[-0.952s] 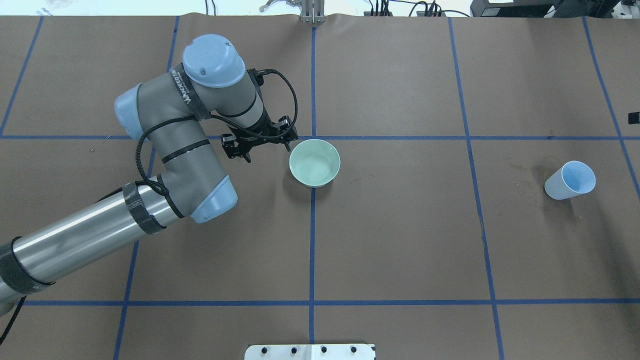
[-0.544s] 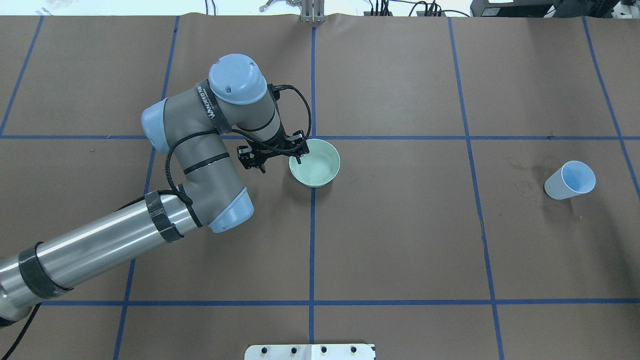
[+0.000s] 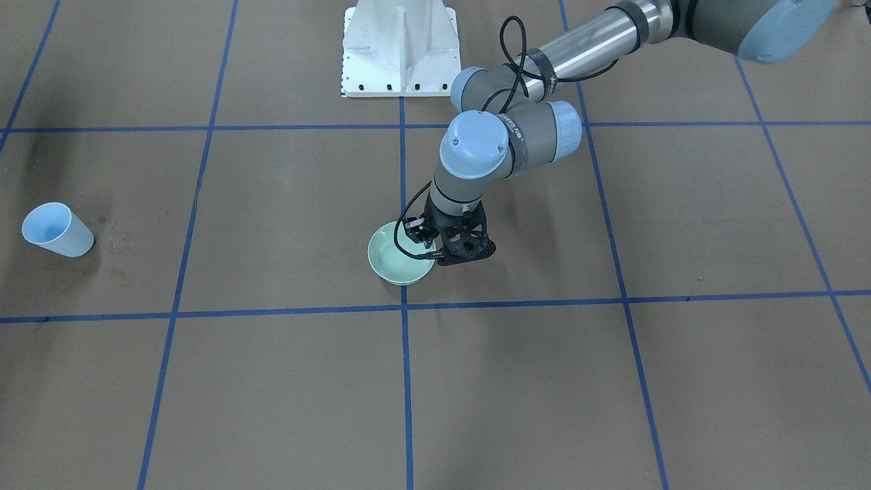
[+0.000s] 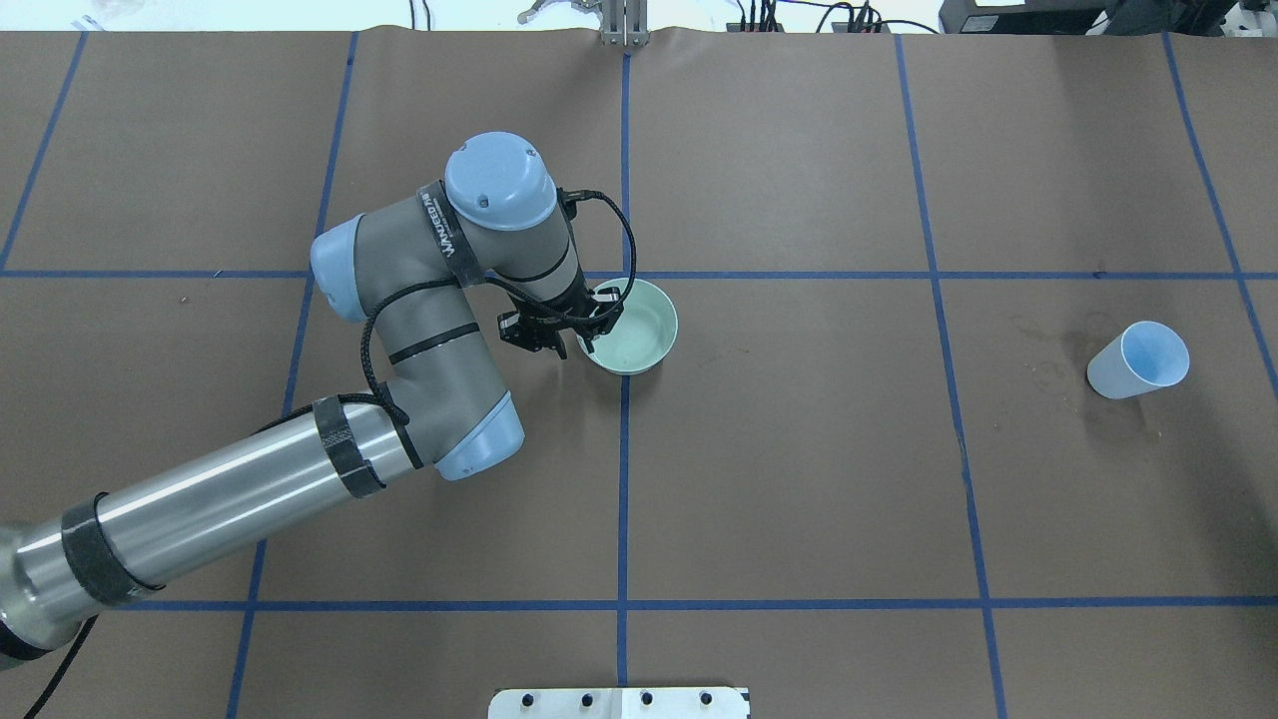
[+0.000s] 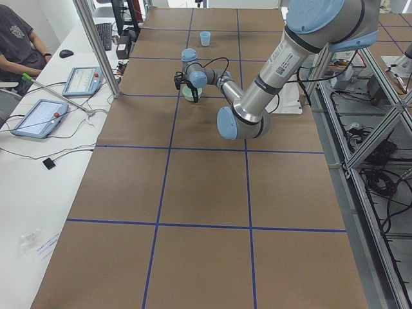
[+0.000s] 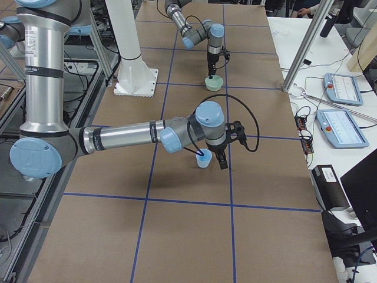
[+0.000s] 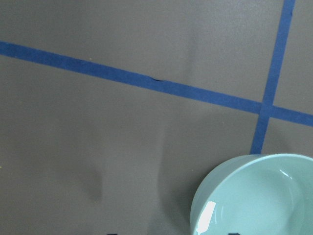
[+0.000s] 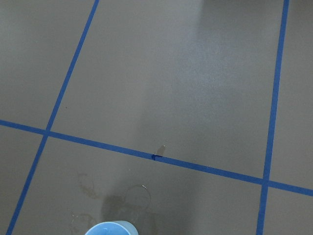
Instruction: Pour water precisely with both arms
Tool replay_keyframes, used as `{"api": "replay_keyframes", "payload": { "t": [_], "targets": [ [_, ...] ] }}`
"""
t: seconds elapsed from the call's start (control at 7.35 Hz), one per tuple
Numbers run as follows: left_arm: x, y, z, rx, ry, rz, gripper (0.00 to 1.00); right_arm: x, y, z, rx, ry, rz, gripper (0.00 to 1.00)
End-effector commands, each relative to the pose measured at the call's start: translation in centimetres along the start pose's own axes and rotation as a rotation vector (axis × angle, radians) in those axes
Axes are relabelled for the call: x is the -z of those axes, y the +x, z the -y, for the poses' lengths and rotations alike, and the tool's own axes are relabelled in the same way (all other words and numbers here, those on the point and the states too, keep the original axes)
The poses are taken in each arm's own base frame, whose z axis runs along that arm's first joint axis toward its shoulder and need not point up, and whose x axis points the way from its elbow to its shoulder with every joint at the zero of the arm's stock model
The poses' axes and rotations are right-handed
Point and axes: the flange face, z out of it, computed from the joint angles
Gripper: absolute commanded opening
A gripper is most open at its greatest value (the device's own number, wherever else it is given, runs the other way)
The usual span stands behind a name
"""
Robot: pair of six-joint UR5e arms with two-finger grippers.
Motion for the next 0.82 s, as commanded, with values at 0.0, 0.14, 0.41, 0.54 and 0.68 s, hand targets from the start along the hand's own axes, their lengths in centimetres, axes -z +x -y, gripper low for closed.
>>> {"api": "replay_keyframes", "payload": {
  "t": [0.0,0.14,0.41,0.54,0.68],
  "targets": [
    [0.3,0.2,-0.1,-0.011,0.003,-0.015,0.0,0.0,0.2,0.0,0.01,-0.008,0.0,0.99],
    [2.6,0.2,0.9,-0.016,0.023,-0.045,0.0,0.0,0.1,0.1,0.012,-0.006,0.0,0.99],
    [5.9,-6.9,3.1,-0.038,0.002,-0.074,0.0,-0.1,0.0,0.3,0.014,-0.006,0.001,0.99],
    [6.5,-13.1,2.0,-0.087,-0.004,-0.069,0.0,0.1,0.0,0.4,0.013,-0.004,0.0,0.99],
    [7.8,-19.8,1.7,-0.153,0.014,-0.049,0.0,0.0,0.0,0.4,0.014,-0.005,-0.001,0.99]
  ]
}}
